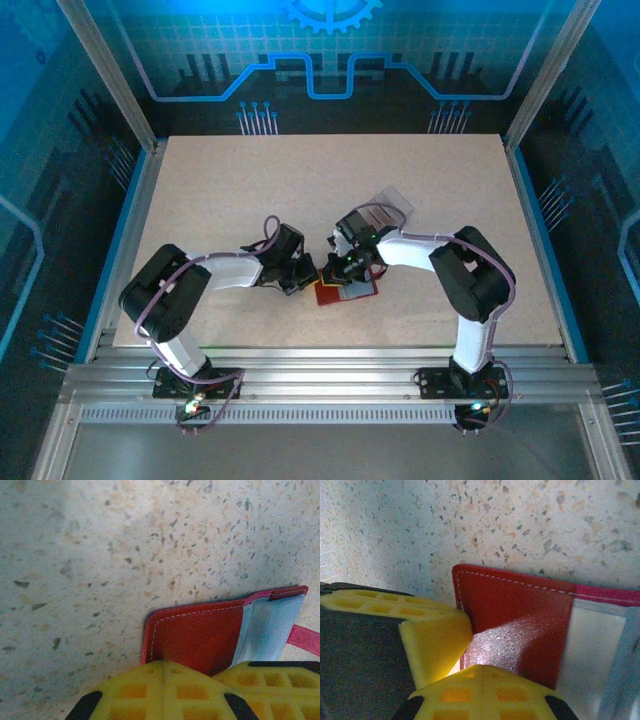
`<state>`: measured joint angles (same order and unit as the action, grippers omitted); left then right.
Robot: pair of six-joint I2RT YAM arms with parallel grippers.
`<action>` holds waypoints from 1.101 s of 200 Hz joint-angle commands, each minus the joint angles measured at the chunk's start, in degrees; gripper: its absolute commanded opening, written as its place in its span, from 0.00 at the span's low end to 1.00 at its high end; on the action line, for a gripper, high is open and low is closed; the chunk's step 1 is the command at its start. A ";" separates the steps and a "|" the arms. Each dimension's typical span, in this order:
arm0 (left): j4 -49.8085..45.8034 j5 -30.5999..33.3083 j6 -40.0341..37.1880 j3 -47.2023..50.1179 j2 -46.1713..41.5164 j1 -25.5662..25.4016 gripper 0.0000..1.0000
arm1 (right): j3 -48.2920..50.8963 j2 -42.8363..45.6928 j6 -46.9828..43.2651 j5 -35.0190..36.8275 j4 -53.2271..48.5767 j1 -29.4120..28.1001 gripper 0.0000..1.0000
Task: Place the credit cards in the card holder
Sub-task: Open the card holder at the bottom-center of the table, then flip over the card slot in the card holder.
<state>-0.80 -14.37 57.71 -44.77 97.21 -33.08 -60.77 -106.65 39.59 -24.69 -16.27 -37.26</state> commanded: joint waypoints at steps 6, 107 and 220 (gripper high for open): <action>-5.37 2.31 -3.74 -1.55 1.67 -0.49 0.00 | -2.27 4.60 -3.77 3.20 -6.26 0.49 0.00; -9.53 3.38 -8.41 -3.66 3.22 -0.49 0.00 | -9.43 1.10 -16.65 29.55 -22.35 1.57 0.32; -8.70 2.46 -8.05 -3.74 3.69 -0.42 0.00 | -11.09 -3.86 -18.99 33.54 -22.14 0.69 0.34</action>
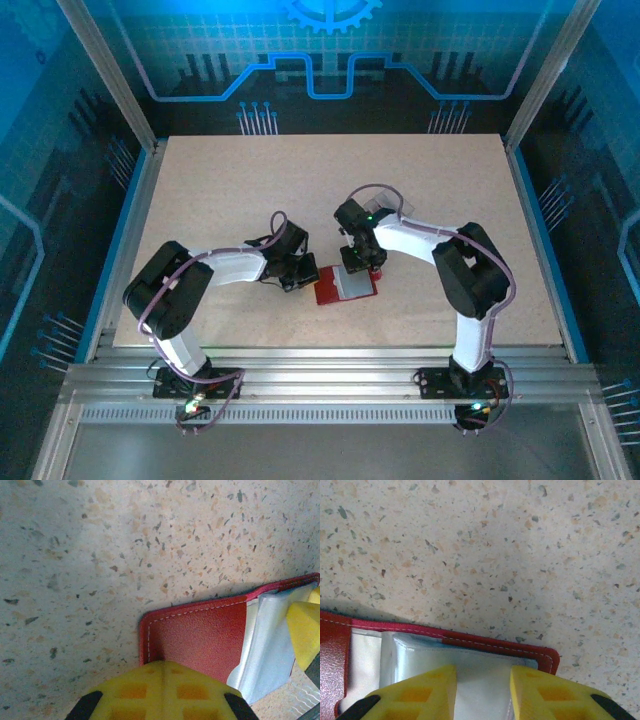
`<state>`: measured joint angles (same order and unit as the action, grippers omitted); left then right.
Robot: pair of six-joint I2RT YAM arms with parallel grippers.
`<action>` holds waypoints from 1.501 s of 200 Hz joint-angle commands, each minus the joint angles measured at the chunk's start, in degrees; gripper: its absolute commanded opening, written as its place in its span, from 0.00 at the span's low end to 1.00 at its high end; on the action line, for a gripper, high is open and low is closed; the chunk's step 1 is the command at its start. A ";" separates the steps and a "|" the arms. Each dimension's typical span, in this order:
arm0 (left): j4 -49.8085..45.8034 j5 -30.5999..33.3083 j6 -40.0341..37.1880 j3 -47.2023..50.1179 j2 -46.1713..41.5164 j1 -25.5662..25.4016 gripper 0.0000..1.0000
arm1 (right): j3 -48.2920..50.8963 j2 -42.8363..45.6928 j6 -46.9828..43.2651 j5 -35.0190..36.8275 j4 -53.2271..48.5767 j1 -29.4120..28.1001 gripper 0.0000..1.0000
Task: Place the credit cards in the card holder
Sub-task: Flip over the card slot in the card holder.
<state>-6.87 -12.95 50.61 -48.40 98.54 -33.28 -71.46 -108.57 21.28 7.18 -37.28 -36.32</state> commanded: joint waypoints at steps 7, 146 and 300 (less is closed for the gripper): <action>-2.70 1.01 -0.95 -0.19 2.36 -0.29 0.00 | -0.19 -2.18 -0.50 2.02 -1.09 -0.56 0.33; -1.42 0.95 -0.28 0.07 3.41 -1.32 0.00 | -3.67 3.40 1.23 3.76 -5.43 -4.10 0.00; 2.78 -0.28 2.43 2.07 3.68 -2.28 0.00 | -1.47 2.34 6.93 -26.46 4.73 -1.71 0.28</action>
<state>-3.03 -12.95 52.29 -48.49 99.83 -34.63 -74.59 -106.85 26.83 -12.60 -35.11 -38.92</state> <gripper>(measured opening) 0.059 0.280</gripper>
